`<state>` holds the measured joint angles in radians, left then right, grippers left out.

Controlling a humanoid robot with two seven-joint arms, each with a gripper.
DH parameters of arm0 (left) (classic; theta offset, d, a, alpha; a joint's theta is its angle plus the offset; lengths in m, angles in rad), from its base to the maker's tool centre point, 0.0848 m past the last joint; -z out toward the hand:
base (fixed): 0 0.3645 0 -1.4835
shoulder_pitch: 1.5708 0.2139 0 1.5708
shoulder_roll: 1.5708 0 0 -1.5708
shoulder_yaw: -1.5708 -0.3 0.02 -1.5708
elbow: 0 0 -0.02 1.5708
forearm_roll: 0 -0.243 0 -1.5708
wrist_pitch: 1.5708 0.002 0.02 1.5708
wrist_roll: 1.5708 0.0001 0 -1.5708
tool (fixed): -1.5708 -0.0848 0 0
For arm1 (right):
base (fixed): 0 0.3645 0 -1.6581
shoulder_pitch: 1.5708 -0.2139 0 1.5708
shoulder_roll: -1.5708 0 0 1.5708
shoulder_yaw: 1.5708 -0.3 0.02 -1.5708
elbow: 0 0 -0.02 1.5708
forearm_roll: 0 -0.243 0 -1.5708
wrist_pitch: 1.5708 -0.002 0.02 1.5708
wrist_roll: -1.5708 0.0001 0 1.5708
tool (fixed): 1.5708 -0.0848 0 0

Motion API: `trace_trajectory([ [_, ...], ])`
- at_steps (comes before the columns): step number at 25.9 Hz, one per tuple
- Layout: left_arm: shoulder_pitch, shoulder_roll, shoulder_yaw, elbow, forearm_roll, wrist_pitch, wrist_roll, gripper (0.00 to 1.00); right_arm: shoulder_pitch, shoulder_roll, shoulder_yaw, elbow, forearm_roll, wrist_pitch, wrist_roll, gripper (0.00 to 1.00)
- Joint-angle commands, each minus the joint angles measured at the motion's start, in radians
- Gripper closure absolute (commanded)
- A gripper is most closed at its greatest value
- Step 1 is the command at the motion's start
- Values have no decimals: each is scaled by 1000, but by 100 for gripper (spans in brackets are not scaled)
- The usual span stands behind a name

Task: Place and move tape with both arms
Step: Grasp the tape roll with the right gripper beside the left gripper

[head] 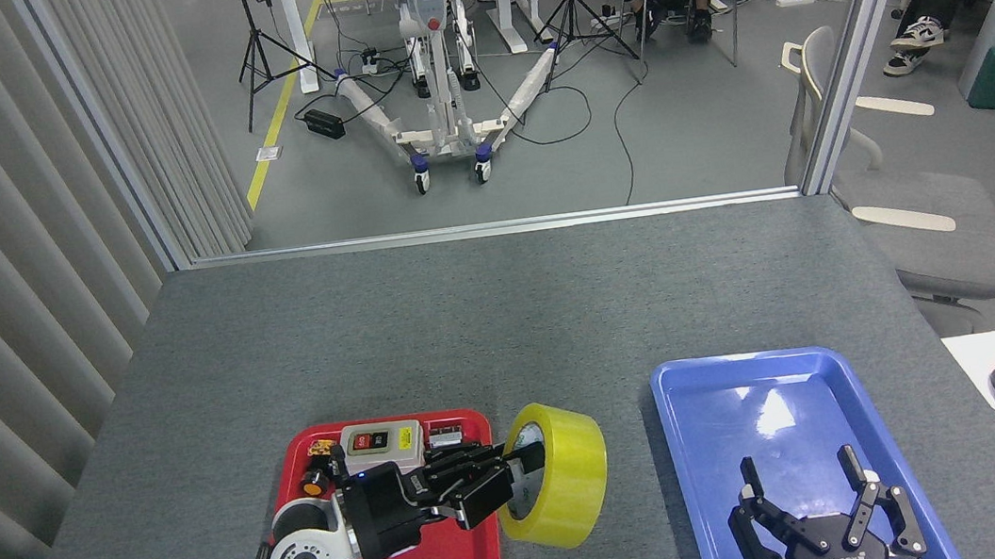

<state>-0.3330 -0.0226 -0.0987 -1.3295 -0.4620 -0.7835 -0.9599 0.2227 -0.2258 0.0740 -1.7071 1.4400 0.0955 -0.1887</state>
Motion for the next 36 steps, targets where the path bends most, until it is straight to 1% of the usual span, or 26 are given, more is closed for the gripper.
trace_trajectory([
  [1,0,-51,-19,33,3,-2,0,100,-3,-7,9,-8,-1,-11,-6,0],
  [3,-6,-63,-19,59,3,-2,0,100,-3,-7,36,-11,-1,-39,-5,0],
  [4,-6,-63,-19,64,5,-2,0,100,-2,-6,36,-12,-1,-82,-14,0],
  [5,-6,-60,-19,62,5,-2,0,100,-3,-7,36,-11,-1,-152,-23,0],
  [6,-6,-59,-19,62,5,-2,0,100,-2,-10,35,-11,-3,-237,-43,0],
  [8,-6,-57,-19,62,5,-2,0,100,-2,-27,9,-11,-13,-451,-107,0],
  [9,-6,-59,-19,62,5,-2,0,100,0,-50,-17,-13,-26,-577,-146,0],
  [11,-6,-60,-19,64,5,-2,0,100,7,-95,-59,-13,-59,-827,-209,0],
  [12,-6,-60,-21,66,5,-2,0,100,9,-99,-82,-13,-87,-881,-227,0],
  [14,-6,-59,-19,66,5,-2,0,100,17,-104,-126,-13,-138,-881,-227,0],
  [16,-6,-59,-19,66,5,-2,0,100,18,-99,-126,-13,-156,-881,-202,0],
  [19,-6,-59,-21,66,5,-2,-2,100,18,-92,-97,-6,-158,-881,-149,0],
  [27,-6,-63,-21,66,5,-2,0,100,-22,-87,73,6,-150,-881,-140,0],
  [31,-6,-65,-29,64,5,-2,-2,100,-22,-81,89,6,-145,-881,-136,0],
  [33,-6,-65,-30,62,5,-2,-2,100,-23,-81,96,6,-147,-881,-138,2],
  [34,-6,-63,-29,62,5,-2,-2,100,-25,-79,102,6,-147,-881,-140,10],
  [35,-3,-63,-30,61,5,-2,-2,100,-26,-76,105,6,-147,-881,-141,21],
  [36,0,-62,-30,58,5,-2,-2,100,-26,-73,105,6,-148,-881,-143,29],
])
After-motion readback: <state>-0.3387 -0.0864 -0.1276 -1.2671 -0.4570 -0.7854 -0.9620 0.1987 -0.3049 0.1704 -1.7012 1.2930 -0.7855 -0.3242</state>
